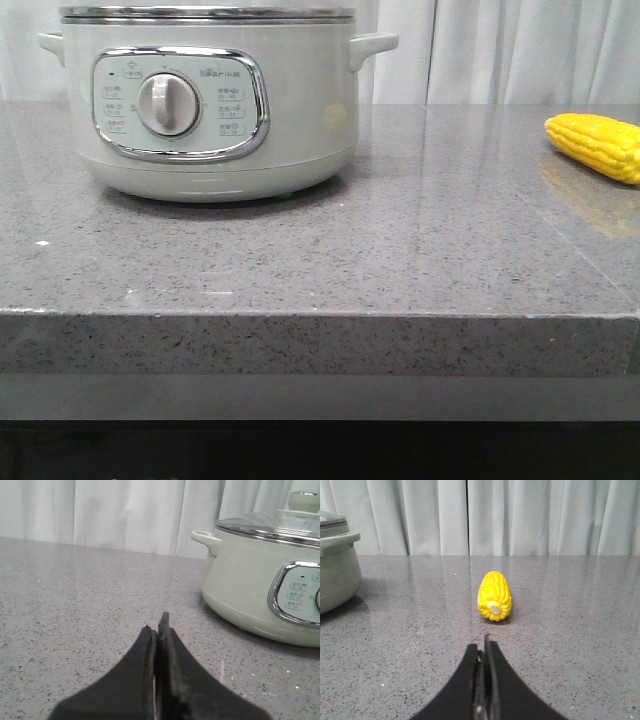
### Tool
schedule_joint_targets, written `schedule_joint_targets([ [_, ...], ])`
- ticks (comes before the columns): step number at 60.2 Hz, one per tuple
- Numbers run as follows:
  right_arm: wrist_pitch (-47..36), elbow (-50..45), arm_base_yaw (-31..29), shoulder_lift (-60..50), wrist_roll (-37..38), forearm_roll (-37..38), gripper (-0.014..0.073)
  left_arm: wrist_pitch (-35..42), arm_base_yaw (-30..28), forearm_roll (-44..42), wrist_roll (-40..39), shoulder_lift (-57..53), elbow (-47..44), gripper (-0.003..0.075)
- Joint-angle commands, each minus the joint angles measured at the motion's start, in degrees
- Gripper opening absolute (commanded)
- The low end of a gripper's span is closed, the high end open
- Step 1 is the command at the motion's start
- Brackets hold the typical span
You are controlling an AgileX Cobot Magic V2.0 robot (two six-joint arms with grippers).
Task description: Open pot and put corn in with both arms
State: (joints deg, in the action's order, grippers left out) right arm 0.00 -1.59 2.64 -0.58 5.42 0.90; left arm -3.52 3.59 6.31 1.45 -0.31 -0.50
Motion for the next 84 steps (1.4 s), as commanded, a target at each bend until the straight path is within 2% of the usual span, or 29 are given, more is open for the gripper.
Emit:
schedule_joint_targets([
  [1, -4.8, 0.6, -0.2, -1.2, -0.3, -0.1, -0.0068, 4.6, -0.1, 0.4, -0.1, -0.8, -0.6, -0.0020],
  [25, -4.8, 0.6, -0.2, -1.2, -0.3, -0.1, -0.0068, 4.6, -0.1, 0.4, -0.1, -0.8, -0.6, -0.0020],
  [33, -4.8, 0.6, -0.2, -1.2, -0.3, -0.1, -0.0068, 7.5, -0.1, -7.3, 0.2, -0.8, -0.6, -0.0020],
  [56, -6.7, 0.6, -0.2, -1.2, -0.3, -0.1, -0.0068, 8.6, -0.1, -7.3, 0.2, -0.8, -0.6, -0.0020],
  [61, -6.6, 1.0, -0.2, -1.2, -0.3, -0.1, -0.0068, 10.6, -0.1, -3.8, -0.6, -0.8, -0.1, -0.0020],
  [69, -1.2, 5.2, -0.2, -1.2, -0.3, -0.1, -0.0068, 8.5, -0.1, -0.8, -0.6, -0.8, 5.0, -0.0020],
  [84, 12.2, 18.7, -0.2, 1.1, -0.3, -0.1, -0.0068, -3.8, -0.1, -0.8, -0.6, 2.5, 20.5, -0.0020],
])
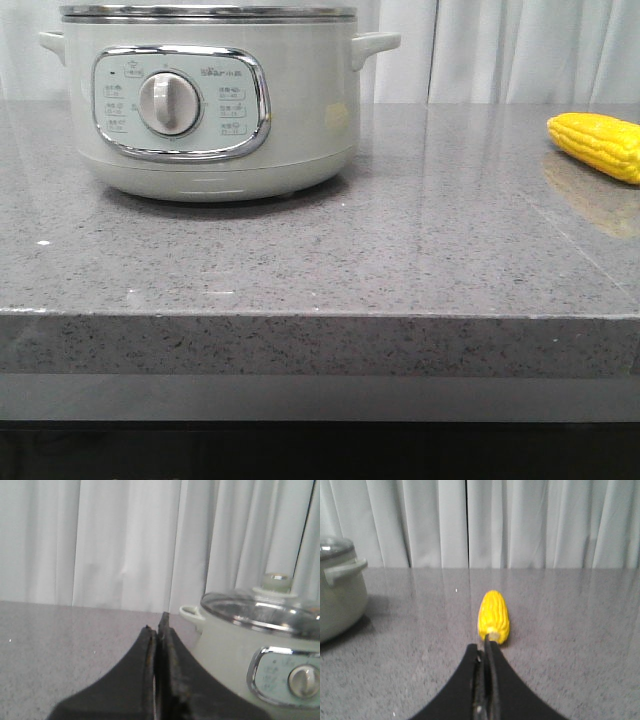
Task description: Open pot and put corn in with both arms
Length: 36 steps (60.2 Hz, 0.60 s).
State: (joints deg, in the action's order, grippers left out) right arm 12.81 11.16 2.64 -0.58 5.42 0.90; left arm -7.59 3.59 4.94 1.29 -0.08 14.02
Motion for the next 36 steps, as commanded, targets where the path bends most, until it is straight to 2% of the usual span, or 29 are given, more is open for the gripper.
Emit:
schedule_joint_targets([
  [1, -0.2, 7.2, -0.2, 1.5, -0.3, -0.1, -0.0068, -0.4, -0.1, 0.6, -0.4, 2.7, 6.9, -0.0020],
  [20, 9.7, 25.2, -0.2, 16.3, -0.3, -0.1, -0.0068, -16.6, -0.1, 0.6, -0.4, 15.8, 24.7, -0.0020],
  [28, 11.3, 29.0, -0.2, 22.4, -0.3, -0.1, -0.0068, -17.7, -0.1, 2.3, -0.4, 21.3, 27.5, -0.0020],
  [36, 11.8, 28.6, -0.2, 27.1, -0.3, -0.1, -0.0068, -17.7, -0.1, 3.2, -0.4, 24.4, 27.5, -0.0020],
])
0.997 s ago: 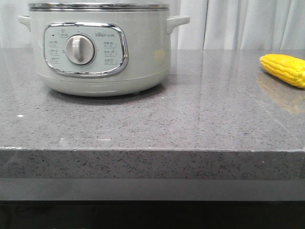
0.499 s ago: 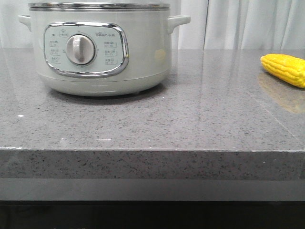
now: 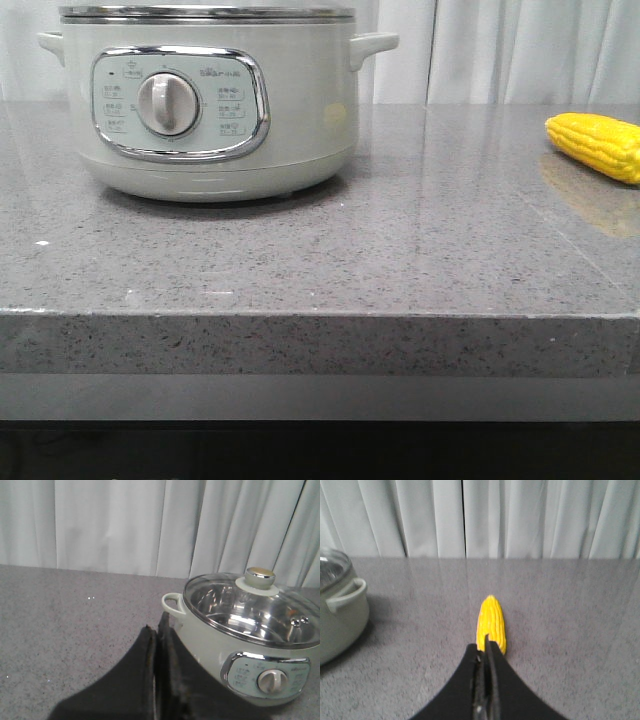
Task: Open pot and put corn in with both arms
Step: 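Grasp the silver knob of the glass lid with the left gripper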
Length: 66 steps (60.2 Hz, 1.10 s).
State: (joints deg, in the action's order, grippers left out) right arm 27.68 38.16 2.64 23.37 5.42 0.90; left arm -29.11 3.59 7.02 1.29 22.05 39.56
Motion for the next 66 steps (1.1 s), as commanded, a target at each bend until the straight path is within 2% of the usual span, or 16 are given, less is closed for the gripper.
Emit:
schedule_joint_targets([
  [1, -2.8, 1.6, -0.2, 3.5, -0.3, -0.1, -0.0068, 3.8, -0.1, 1.1, -0.4, 2.5, 2.0, -0.0020],
  [16, 1.5, 1.2, -0.2, 9.7, -0.3, -0.1, -0.0067, 4.0, -0.1, 1.2, -0.4, 6.0, 2.0, -0.0020],
  [22, 2.7, 1.2, -0.2, 11.0, -0.3, -0.1, -0.0031, 4.0, -0.1, 1.1, -0.4, 6.7, 1.9, -0.0017],
  [26, 3.0, 1.2, -0.2, 11.6, -0.3, -0.1, 0.0084, 4.0, -0.1, 0.9, -0.3, 7.4, 1.9, 0.0023],
  [28, 3.1, 1.2, -0.2, 11.8, -0.3, -0.1, 0.0170, 4.0, -0.1, 0.3, -0.3, 7.7, 1.9, 0.0073],
  [32, 3.2, 1.2, -0.2, 11.9, -0.5, -0.1, 0.0331, 4.0, -0.1, -1.4, -0.3, 8.3, 1.9, 0.0199],
  [36, 3.2, 1.2, -0.2, 11.9, -0.9, -0.1, 0.0517, 4.4, -0.1, -2.2, -0.3, 8.9, 1.9, 0.0367],
  [41, 3.3, 1.2, -0.2, 11.9, -0.9, -0.1, 0.0640, 5.7, 0.4, -1.9, 0.1, 9.5, 1.9, 0.0510],
  [45, 3.2, 1.2, -0.2, 11.9, -0.9, -0.1, 0.0656, 7.3, 2.0, -1.4, 0.1, 10.2, 1.9, 0.0553],
  [66, 3.3, 1.2, -0.2, 11.9, -0.9, -0.1, 0.0654, 17.7, 16.5, -1.4, 0.1, 22.3, 5.7, 0.0544],
])
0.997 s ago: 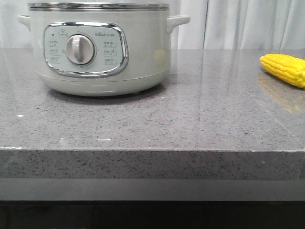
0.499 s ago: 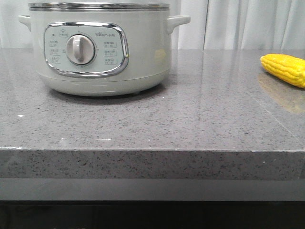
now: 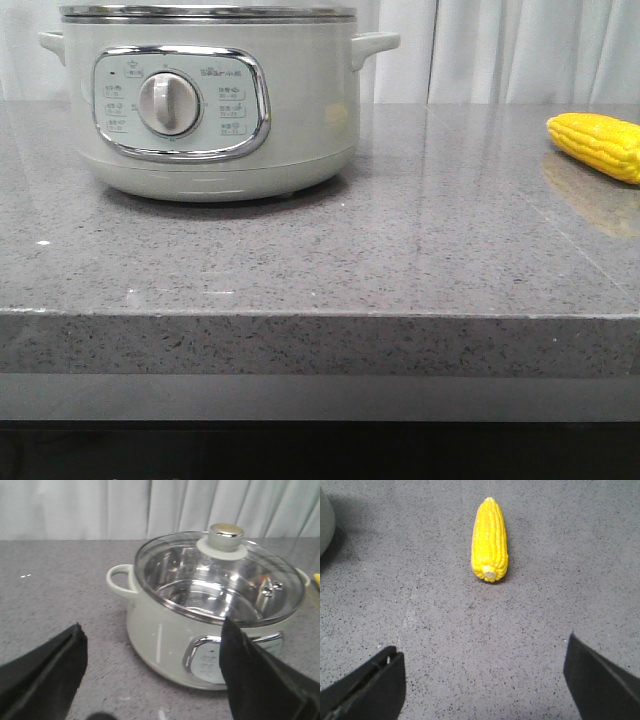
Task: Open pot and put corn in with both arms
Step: 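Grasp the silver knob of the glass lid with the left gripper, then lift the glass lid off the pot with the left gripper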
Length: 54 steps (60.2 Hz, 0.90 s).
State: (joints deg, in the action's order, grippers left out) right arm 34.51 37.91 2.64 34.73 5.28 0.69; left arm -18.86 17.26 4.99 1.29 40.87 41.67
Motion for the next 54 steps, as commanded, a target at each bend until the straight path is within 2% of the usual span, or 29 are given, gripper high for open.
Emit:
schedule_joint_targets([
  [1, -3.5, 1.5, -0.2, 0.5, -0.8, 0.1, 0.0654, 7.9, 3.3, 0.6, 0.1, 4.1, 4.0, 0.0544],
  [10, -3.5, 1.5, -0.2, 0.5, -0.8, 0.1, 0.0654, 13.0, 7.5, 0.6, 0.1, 11.8, 8.4, 0.0544],
  [24, -3.5, 1.5, -0.2, 0.5, -0.8, 0.1, 0.0654, 19.7, 10.0, 0.6, 0.1, 23.7, 15.7, 0.0544],
  [54, -3.6, 1.5, -0.2, 0.5, -0.8, 0.1, 0.0654, 20.6, 10.7, 0.7, 0.1, 45.2, 34.8, 0.0544],
])
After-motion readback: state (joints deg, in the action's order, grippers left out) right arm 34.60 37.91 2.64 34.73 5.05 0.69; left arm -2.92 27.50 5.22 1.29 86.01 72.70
